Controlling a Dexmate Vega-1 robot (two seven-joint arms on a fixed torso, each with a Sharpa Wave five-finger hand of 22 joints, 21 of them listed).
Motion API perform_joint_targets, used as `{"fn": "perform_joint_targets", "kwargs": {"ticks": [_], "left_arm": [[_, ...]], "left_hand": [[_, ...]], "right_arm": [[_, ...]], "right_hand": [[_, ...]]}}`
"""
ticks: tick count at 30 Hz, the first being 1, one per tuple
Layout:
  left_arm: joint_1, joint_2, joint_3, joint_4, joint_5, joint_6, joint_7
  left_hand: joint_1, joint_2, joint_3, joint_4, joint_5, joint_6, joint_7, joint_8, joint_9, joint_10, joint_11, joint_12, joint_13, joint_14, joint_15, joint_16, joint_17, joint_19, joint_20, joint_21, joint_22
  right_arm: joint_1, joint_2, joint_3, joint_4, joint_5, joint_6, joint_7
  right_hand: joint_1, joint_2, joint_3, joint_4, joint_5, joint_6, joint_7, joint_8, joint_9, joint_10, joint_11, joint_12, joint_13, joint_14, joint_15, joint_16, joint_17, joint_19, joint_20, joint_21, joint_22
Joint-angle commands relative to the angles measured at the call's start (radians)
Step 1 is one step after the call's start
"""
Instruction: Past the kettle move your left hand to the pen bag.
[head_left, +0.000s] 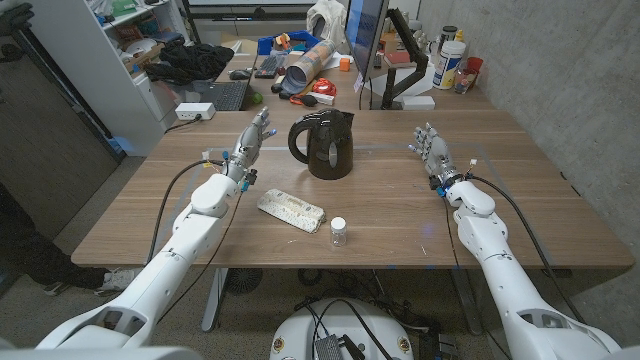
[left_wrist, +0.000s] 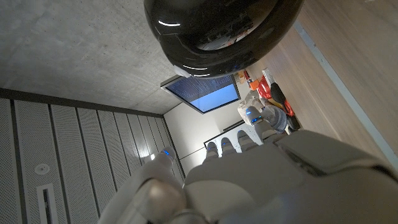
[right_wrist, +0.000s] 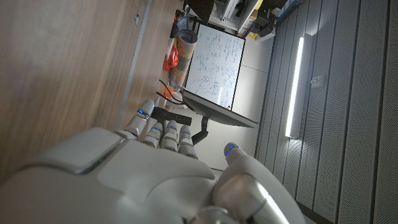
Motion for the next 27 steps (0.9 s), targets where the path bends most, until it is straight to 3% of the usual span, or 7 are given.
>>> {"fn": "perform_joint_targets", "kwargs": {"ticks": [1,27], "left_arm": [[0.005,0.023,0.011,-0.033,0.076,-0.036,0.002],[0.008,0.091,0.032,-0.127,0.252,-0.134,-0.007]], "left_hand": [[0.006,0.089,0.009,0.002,0.008,-0.075,-0.007,0.006,0.006,-0.065,-0.003,0.009,0.004,-0.097,-0.056,0.002,0.002,-0.133,-0.059,-0.001,0.002],[0.012,0.087,0.016,0.001,0.009,-0.056,-0.015,0.007,0.006,-0.055,-0.007,0.010,0.004,-0.088,-0.062,0.002,0.002,-0.122,-0.062,-0.004,0.001]], "right_arm": [[0.002,0.018,0.025,0.001,-0.022,-0.002,0.022],[-0.001,0.029,0.042,0.004,-0.033,0.001,0.034]], "right_hand": [[0.002,0.048,-0.005,0.001,0.008,0.007,-0.003,0.006,0.003,0.005,-0.004,0.005,0.005,-0.009,0.002,0.004,0.003,-0.041,-0.025,-0.002,0.005],[0.003,0.051,-0.010,0.001,0.010,0.007,-0.003,0.006,0.003,0.006,-0.002,0.005,0.005,-0.008,0.002,0.004,0.003,-0.037,-0.025,-0.014,0.006]]}}
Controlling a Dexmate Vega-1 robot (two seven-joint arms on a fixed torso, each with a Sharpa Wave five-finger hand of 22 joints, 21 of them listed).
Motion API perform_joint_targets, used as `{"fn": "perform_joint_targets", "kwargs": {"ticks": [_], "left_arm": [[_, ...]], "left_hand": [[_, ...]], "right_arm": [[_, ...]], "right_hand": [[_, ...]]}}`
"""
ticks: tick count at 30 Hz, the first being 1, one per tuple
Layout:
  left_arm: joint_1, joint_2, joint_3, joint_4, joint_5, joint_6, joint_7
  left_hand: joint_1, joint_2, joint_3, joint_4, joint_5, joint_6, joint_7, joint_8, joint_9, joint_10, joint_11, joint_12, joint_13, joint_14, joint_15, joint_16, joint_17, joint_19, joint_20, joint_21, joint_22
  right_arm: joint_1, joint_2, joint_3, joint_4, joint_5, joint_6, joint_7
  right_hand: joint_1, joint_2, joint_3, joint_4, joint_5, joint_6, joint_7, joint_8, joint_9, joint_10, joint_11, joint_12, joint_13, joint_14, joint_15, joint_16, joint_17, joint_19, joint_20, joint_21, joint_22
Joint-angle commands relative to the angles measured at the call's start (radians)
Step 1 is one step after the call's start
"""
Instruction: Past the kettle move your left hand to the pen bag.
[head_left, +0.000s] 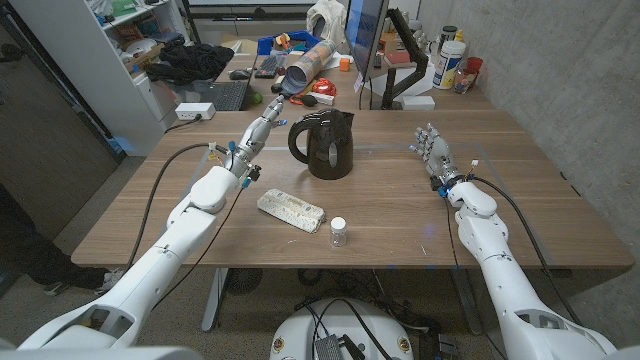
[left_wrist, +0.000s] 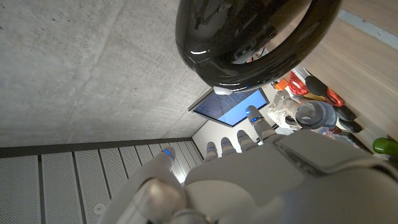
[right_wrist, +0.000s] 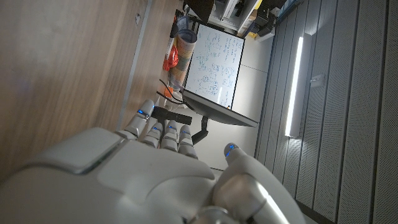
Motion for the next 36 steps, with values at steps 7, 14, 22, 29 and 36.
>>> {"fn": "perform_joint_targets", "kwargs": {"ticks": [7,14,22,29,36], "left_arm": [[0.011,0.036,-0.004,-0.061,0.104,-0.071,0.005],[0.018,0.052,-0.010,-0.086,0.161,-0.098,0.019],[0.016,0.069,-0.010,-0.104,0.228,-0.130,0.029],[0.014,0.087,-0.013,-0.123,0.286,-0.152,0.037],[0.014,0.091,-0.018,-0.130,0.284,-0.166,0.025]], "left_hand": [[0.010,0.083,0.009,0.000,0.009,-0.047,-0.006,0.009,0.006,-0.051,-0.008,0.011,0.004,-0.082,-0.063,0.003,0.002,-0.120,-0.061,-0.001,0.001],[0.012,0.082,0.012,-0.001,0.010,-0.032,-0.008,0.012,0.006,-0.041,-0.009,0.013,0.004,-0.074,-0.065,0.005,0.001,-0.112,-0.063,-0.001,0.001],[0.016,0.081,0.015,-0.003,0.011,-0.017,-0.015,0.015,0.005,-0.031,-0.014,0.014,0.004,-0.065,-0.067,0.006,0.001,-0.107,-0.062,-0.002,0.000],[0.019,0.080,0.017,-0.004,0.011,-0.013,-0.018,0.013,0.005,-0.028,-0.014,0.013,0.004,-0.062,-0.066,0.005,0.000,-0.104,-0.061,-0.003,0.000],[0.021,0.080,0.020,-0.004,0.012,-0.009,-0.021,0.012,0.005,-0.024,-0.015,0.013,0.003,-0.060,-0.068,0.004,0.000,-0.101,-0.061,-0.004,0.000]], "right_arm": [[0.001,0.007,0.005,0.005,-0.008,0.003,0.005],[0.003,0.009,0.003,0.008,-0.010,0.004,0.006],[0.005,0.009,0.002,0.010,-0.014,0.004,0.005],[0.005,0.010,0.003,0.008,-0.015,0.003,0.002],[0.007,0.012,0.003,0.017,-0.015,0.005,0.000]], "right_hand": [[0.003,0.052,-0.002,0.000,0.010,0.007,-0.003,0.006,0.003,0.006,-0.004,0.005,0.005,-0.008,0.002,0.003,0.003,-0.036,-0.025,-0.010,0.001],[0.003,0.052,-0.003,0.000,0.010,0.007,-0.003,0.006,0.003,0.007,-0.007,0.005,0.005,-0.007,0.002,0.003,0.002,-0.035,-0.024,-0.013,0.001],[0.003,0.052,-0.004,0.000,0.010,0.007,-0.003,0.006,0.003,0.006,-0.005,0.005,0.005,-0.007,0.002,0.003,0.002,-0.034,-0.024,-0.016,0.001],[0.004,0.052,-0.005,0.000,0.011,0.007,-0.003,0.006,0.003,0.006,-0.006,0.005,0.005,-0.007,0.002,0.003,0.002,-0.033,-0.024,-0.020,0.002],[0.004,0.052,-0.006,0.000,0.011,0.007,-0.003,0.006,0.003,0.007,-0.006,0.005,0.005,-0.007,0.003,0.003,0.002,-0.032,-0.024,-0.023,0.002]]}}
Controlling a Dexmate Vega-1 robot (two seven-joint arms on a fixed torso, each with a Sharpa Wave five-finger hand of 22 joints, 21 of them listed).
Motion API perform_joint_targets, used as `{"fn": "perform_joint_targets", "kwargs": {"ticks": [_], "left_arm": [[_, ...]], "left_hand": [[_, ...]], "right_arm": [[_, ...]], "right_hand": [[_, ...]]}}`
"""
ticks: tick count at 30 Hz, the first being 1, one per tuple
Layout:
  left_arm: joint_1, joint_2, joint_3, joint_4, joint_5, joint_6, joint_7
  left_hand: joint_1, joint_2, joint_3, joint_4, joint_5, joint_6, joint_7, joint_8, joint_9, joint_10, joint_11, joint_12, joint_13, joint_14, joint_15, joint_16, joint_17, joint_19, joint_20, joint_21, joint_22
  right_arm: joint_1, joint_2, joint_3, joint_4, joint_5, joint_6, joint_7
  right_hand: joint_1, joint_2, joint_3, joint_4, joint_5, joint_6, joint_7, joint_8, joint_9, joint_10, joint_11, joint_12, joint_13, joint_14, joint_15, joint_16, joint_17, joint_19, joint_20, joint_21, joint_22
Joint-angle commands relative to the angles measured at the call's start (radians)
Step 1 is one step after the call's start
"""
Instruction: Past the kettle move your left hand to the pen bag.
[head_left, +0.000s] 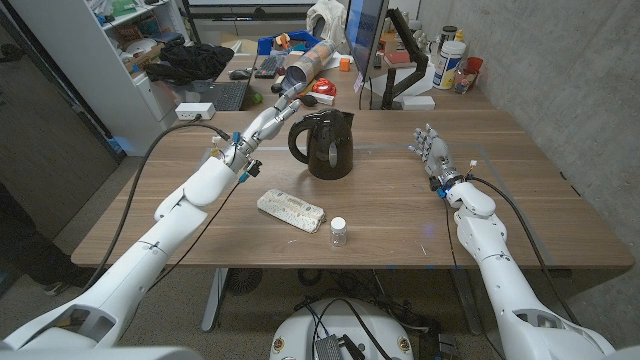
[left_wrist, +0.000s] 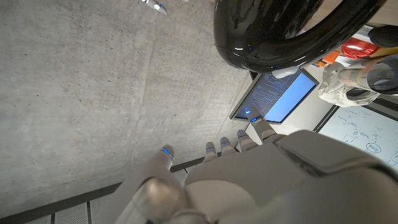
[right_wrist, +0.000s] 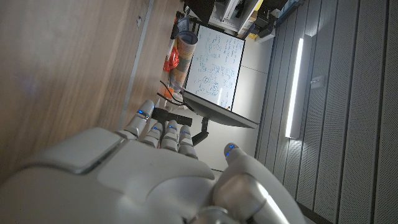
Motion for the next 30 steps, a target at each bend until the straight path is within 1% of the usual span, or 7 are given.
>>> {"fn": "perform_joint_targets", "kwargs": {"ticks": [1,14,23,27,30], "left_arm": [[-0.001,0.019,-0.008,-0.023,0.048,-0.036,-0.002],[0.009,0.052,-0.024,-0.074,0.154,-0.072,0.015],[0.022,0.062,-0.034,-0.101,0.176,-0.090,0.014],[0.027,0.069,-0.042,-0.117,0.212,-0.099,0.024],[0.032,0.070,-0.045,-0.124,0.219,-0.103,0.025]], "left_hand": [[0.010,0.074,0.007,0.000,0.004,-0.006,-0.007,0.004,0.005,-0.023,-0.004,0.006,0.004,-0.060,-0.067,0.004,0.003,-0.101,-0.061,-0.001,0.000],[0.013,0.071,0.010,-0.002,0.005,0.001,-0.013,0.002,0.005,-0.016,-0.007,0.005,0.004,-0.055,-0.068,0.003,0.002,-0.097,-0.061,-0.004,-0.001],[0.015,0.069,0.011,-0.003,0.005,0.005,-0.016,0.002,0.005,-0.009,-0.008,0.006,0.003,-0.051,-0.068,0.003,0.002,-0.096,-0.058,-0.005,-0.001],[0.016,0.068,0.012,-0.003,0.005,0.009,-0.017,0.002,0.005,-0.001,-0.009,0.008,0.003,-0.047,-0.069,0.004,0.002,-0.093,-0.055,-0.006,-0.001],[0.018,0.067,0.013,-0.004,0.006,0.011,-0.021,0.002,0.005,0.001,-0.011,0.008,0.003,-0.044,-0.070,0.004,0.002,-0.091,-0.052,-0.006,-0.001]], "right_arm": [[0.004,0.003,-0.001,0.009,-0.002,0.002,-0.004],[0.019,0.005,-0.007,0.031,-0.006,0.014,-0.001],[0.021,0.002,-0.009,0.034,-0.008,0.022,-0.001],[0.020,0.001,-0.008,0.030,-0.008,0.022,-0.002],[0.018,0.000,-0.007,0.026,-0.007,0.020,-0.002]], "right_hand": [[0.004,0.052,-0.007,0.000,0.006,0.007,-0.003,0.006,0.003,0.003,-0.003,0.005,0.005,-0.007,0.003,0.003,0.002,-0.031,-0.024,-0.004,0.002],[0.004,0.052,-0.009,0.000,0.006,0.009,-0.002,0.007,0.003,0.002,-0.002,0.004,0.005,-0.007,0.003,0.002,0.002,-0.029,-0.024,-0.010,0.002],[0.004,0.053,-0.010,0.000,0.006,0.012,-0.004,0.008,0.003,0.003,-0.002,0.005,0.005,-0.008,0.002,0.002,0.002,-0.028,-0.024,-0.012,0.002],[0.005,0.053,-0.010,0.000,0.007,0.013,-0.004,0.008,0.003,0.004,-0.002,0.005,0.005,-0.008,0.002,0.002,0.002,-0.027,-0.024,-0.013,0.002],[0.005,0.052,-0.010,0.000,0.007,0.013,-0.003,0.008,0.003,0.003,-0.002,0.004,0.005,-0.008,0.002,0.002,0.002,-0.026,-0.024,-0.015,0.002]]}}
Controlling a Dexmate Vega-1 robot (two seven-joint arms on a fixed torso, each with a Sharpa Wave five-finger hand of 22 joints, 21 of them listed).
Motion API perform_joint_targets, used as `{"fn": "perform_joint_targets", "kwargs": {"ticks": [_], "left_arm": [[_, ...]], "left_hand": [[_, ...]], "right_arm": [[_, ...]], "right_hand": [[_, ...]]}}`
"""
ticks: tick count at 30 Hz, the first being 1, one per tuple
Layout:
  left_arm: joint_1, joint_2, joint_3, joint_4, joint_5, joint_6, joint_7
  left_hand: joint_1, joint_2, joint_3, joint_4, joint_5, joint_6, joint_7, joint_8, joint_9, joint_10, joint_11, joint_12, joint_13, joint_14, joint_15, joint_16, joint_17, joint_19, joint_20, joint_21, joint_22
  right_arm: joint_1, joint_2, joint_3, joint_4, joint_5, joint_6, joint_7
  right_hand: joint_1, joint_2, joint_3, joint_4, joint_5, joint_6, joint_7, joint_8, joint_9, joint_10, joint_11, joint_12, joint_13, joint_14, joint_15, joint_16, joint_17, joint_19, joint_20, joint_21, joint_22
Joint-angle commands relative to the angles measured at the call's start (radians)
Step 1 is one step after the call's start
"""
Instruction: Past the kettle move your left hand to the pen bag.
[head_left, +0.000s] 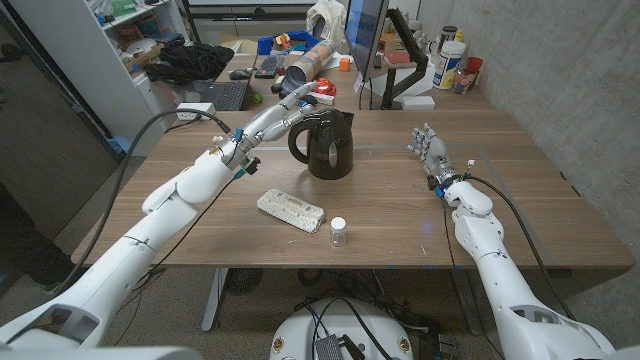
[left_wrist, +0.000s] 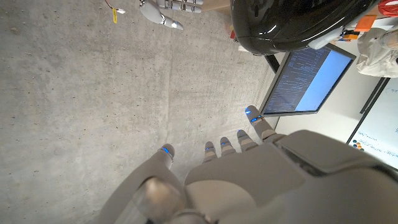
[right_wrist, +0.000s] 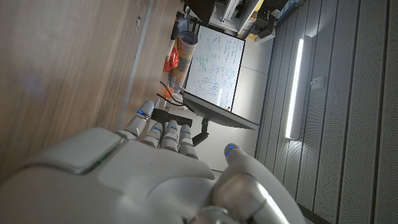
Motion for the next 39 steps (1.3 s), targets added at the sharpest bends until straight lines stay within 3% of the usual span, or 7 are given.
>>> {"fn": "perform_joint_targets", "kwargs": {"ticks": [1,30,35,39], "left_arm": [[0.018,0.016,-0.017,-0.041,0.069,-0.028,0.015],[0.052,0.078,-0.044,-0.148,0.256,-0.012,0.031],[0.062,0.094,-0.047,-0.170,0.294,0.004,0.035],[0.067,0.105,-0.048,-0.181,0.306,0.014,0.033]], "left_hand": [[0.011,0.065,0.009,0.000,0.006,0.000,-0.009,0.002,0.005,-0.003,-0.007,0.004,0.003,-0.044,-0.070,0.004,0.002,-0.092,-0.051,-0.002,-0.001],[0.023,0.056,0.014,-0.007,0.009,0.004,-0.019,-0.003,0.005,0.007,-0.009,-0.001,0.002,-0.036,-0.070,0.000,0.001,-0.090,-0.041,-0.011,-0.001],[0.027,0.050,0.014,-0.008,0.010,0.011,-0.026,-0.003,0.005,0.015,-0.013,-0.001,0.002,-0.021,-0.060,0.003,0.001,-0.089,0.009,-0.014,-0.001],[0.027,0.049,0.014,-0.008,0.011,0.016,-0.033,-0.002,0.005,0.023,-0.017,0.001,0.002,-0.009,-0.064,0.006,0.002,-0.084,0.015,-0.014,0.000]], "right_arm": [[0.000,-0.004,0.000,-0.004,0.000,0.003,0.001],[-0.001,-0.005,-0.002,0.000,0.000,0.004,0.001],[0.001,-0.003,-0.005,0.003,-0.001,0.005,-0.001],[0.002,-0.002,-0.007,0.003,-0.003,0.004,-0.002]], "right_hand": [[0.005,0.052,-0.003,0.000,0.007,0.009,0.000,0.008,0.003,0.004,0.000,0.005,0.005,-0.008,0.002,0.002,0.002,-0.026,-0.024,-0.002,0.003],[0.006,0.052,-0.006,-0.001,0.009,0.010,0.000,0.008,0.003,0.003,-0.003,0.004,0.005,-0.006,0.002,0.001,0.001,-0.022,-0.023,-0.014,0.003],[0.006,0.052,-0.007,-0.001,0.009,0.009,0.000,0.007,0.003,0.003,-0.002,0.004,0.005,-0.006,0.002,0.001,0.001,-0.021,-0.023,-0.016,0.003],[0.006,0.053,-0.007,-0.001,0.009,0.009,0.000,0.007,0.003,0.002,-0.002,0.004,0.005,-0.005,0.002,0.002,0.001,-0.021,-0.023,-0.017,0.003]]}}
